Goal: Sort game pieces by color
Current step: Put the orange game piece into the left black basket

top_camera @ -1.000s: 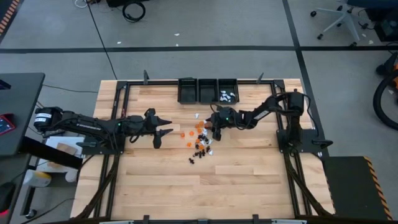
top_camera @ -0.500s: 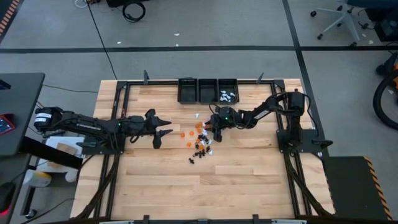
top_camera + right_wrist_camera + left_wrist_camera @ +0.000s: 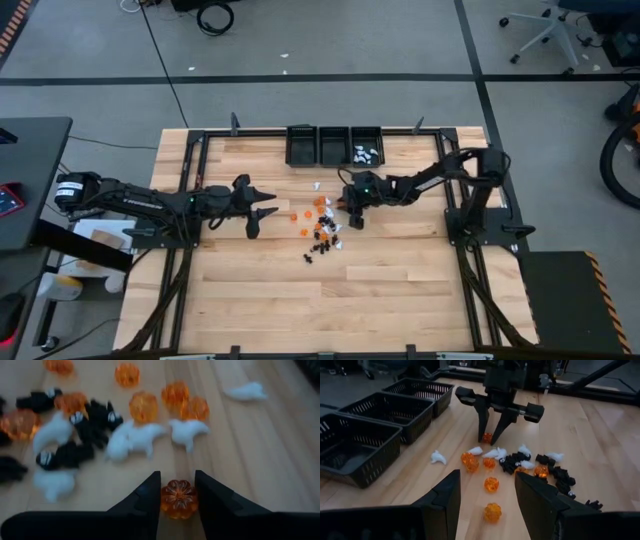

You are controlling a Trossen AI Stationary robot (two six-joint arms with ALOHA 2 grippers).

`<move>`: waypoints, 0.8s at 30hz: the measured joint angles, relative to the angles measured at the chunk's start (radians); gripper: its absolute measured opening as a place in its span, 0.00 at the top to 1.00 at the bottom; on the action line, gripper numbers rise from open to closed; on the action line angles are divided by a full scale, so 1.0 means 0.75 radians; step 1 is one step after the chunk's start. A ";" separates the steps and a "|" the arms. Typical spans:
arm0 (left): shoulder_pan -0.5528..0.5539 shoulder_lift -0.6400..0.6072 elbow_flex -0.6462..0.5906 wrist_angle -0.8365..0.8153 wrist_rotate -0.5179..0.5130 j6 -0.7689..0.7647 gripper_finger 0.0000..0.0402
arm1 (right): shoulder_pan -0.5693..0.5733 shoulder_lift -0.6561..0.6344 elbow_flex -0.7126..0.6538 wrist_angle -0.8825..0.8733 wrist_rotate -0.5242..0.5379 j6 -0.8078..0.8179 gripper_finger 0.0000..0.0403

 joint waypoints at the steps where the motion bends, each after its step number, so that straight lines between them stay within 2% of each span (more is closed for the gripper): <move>1: 0.000 0.000 0.000 0.003 0.000 0.006 0.58 | 0.000 -0.020 -0.001 -0.030 0.012 -0.001 0.71; 9: 0.000 0.000 0.000 0.003 0.000 -0.001 0.58 | -0.001 -0.125 -0.002 -0.140 0.059 -0.003 0.71; 16: 0.000 0.000 0.000 0.006 0.000 -0.011 0.58 | -0.002 -0.183 0.009 -0.129 0.060 -0.028 0.71; 24: 0.000 0.000 0.000 0.034 0.000 -0.011 0.58 | -0.047 -0.180 0.162 -0.119 0.129 -0.113 0.71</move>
